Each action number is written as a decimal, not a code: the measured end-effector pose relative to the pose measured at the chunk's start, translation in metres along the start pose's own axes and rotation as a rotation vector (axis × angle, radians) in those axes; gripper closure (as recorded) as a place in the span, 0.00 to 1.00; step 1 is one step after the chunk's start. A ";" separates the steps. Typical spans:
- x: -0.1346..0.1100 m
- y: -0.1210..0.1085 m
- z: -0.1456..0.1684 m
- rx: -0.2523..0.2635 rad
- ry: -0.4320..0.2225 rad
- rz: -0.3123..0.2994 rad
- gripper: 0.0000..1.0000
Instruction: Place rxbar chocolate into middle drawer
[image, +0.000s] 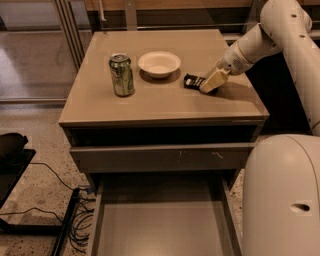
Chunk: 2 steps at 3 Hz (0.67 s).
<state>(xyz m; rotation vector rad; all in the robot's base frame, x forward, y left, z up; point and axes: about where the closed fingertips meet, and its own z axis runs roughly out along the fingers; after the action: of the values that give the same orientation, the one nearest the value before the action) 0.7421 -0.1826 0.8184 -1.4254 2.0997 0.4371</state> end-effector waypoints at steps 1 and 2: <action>0.000 0.002 0.000 -0.004 -0.002 -0.001 1.00; 0.007 0.010 -0.025 0.029 -0.043 -0.009 1.00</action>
Offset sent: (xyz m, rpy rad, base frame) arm -0.0863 -0.0244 -0.0115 0.0668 -0.0218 -0.0162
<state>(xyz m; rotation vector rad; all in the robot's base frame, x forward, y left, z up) 0.7242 -0.1980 0.8330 -1.3966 2.0569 0.4283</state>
